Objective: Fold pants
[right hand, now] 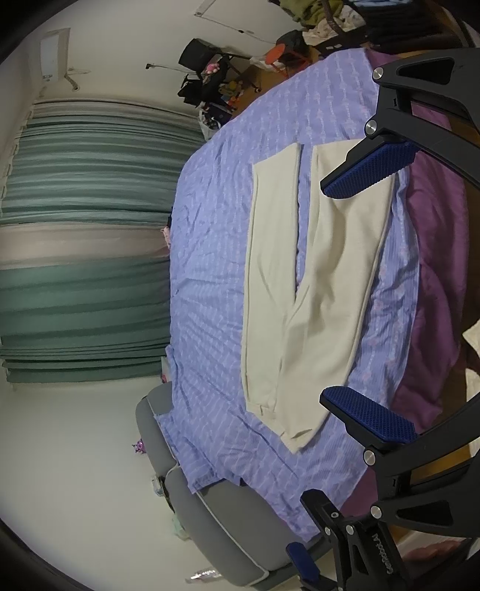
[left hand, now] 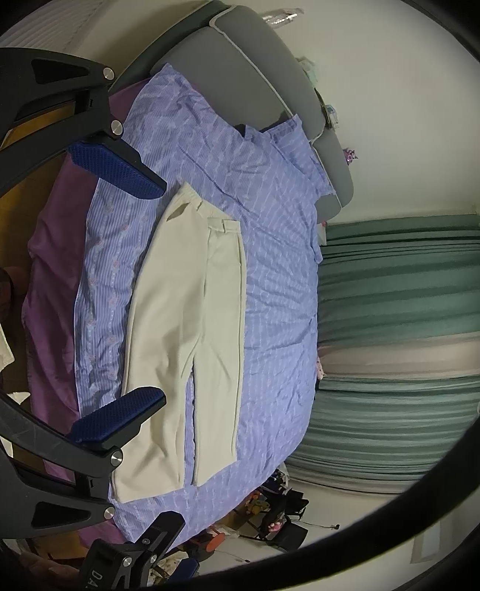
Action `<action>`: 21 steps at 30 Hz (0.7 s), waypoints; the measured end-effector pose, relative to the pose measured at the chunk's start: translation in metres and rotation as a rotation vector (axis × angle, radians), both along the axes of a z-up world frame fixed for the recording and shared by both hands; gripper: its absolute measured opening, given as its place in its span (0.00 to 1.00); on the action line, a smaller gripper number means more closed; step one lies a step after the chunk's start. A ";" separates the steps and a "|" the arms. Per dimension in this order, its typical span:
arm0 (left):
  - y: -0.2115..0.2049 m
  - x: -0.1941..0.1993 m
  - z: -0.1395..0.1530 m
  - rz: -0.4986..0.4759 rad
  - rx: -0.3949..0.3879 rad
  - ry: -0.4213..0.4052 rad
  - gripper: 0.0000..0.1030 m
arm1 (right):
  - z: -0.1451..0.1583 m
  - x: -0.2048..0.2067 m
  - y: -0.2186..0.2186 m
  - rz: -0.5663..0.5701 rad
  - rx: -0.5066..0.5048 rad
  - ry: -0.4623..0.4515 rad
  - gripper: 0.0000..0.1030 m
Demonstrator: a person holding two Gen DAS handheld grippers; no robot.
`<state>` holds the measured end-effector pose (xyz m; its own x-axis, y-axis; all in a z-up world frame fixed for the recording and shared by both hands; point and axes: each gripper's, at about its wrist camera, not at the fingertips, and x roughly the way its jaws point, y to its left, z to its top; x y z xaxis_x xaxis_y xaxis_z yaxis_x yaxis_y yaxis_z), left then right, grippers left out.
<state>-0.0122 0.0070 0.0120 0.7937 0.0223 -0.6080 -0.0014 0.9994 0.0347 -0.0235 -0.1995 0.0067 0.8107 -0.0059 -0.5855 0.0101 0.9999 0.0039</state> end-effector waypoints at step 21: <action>-0.001 0.004 0.000 0.015 0.008 -0.013 1.00 | -0.003 0.006 -0.002 0.006 -0.003 -0.001 0.99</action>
<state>-0.0082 0.0055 0.0120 0.8011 0.0393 -0.5972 -0.0171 0.9989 0.0428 -0.0177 -0.2018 0.0039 0.8112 -0.0026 -0.5847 0.0036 1.0000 0.0007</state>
